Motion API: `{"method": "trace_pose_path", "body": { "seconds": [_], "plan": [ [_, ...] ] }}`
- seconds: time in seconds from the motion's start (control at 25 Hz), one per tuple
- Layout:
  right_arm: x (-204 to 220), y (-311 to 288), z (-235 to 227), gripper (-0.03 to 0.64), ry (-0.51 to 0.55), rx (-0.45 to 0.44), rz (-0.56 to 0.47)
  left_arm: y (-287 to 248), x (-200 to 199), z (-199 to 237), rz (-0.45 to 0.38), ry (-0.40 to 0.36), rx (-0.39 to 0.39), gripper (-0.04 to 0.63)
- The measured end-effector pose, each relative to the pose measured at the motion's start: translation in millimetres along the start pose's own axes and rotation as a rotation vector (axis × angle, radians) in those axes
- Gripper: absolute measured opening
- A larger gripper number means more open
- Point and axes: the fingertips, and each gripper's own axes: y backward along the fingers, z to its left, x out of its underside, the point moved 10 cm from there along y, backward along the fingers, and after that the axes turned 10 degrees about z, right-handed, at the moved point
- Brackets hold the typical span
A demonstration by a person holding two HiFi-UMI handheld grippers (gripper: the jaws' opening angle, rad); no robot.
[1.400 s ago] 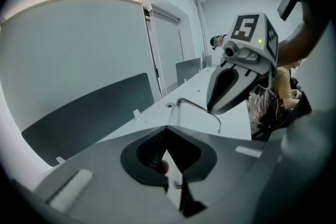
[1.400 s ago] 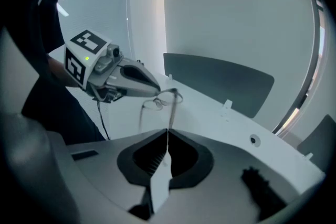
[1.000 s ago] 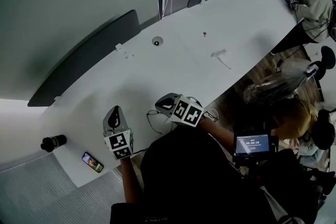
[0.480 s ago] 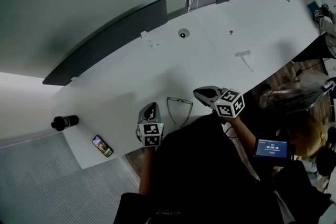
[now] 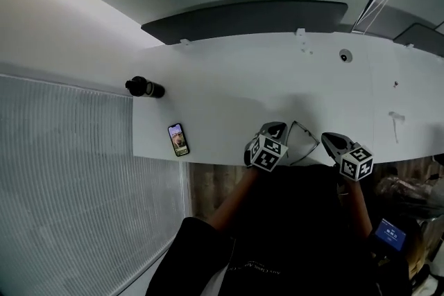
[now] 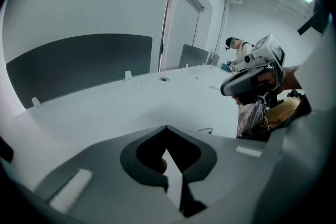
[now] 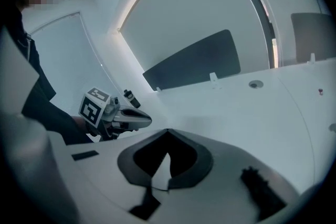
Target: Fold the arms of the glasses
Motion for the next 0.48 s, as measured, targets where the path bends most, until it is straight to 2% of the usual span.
{"method": "trace_pose_path", "body": {
  "seconds": [0.28, 0.48],
  "plan": [
    [-6, -10, -2, 0.005, 0.05, 0.004, 0.039, -4, 10, -6, 0.011, 0.028, 0.016, 0.009],
    [-9, -20, -4, 0.005, 0.062, -0.004, 0.056, -2, 13, 1, 0.021, 0.043, 0.001, 0.009]
  ]
}}
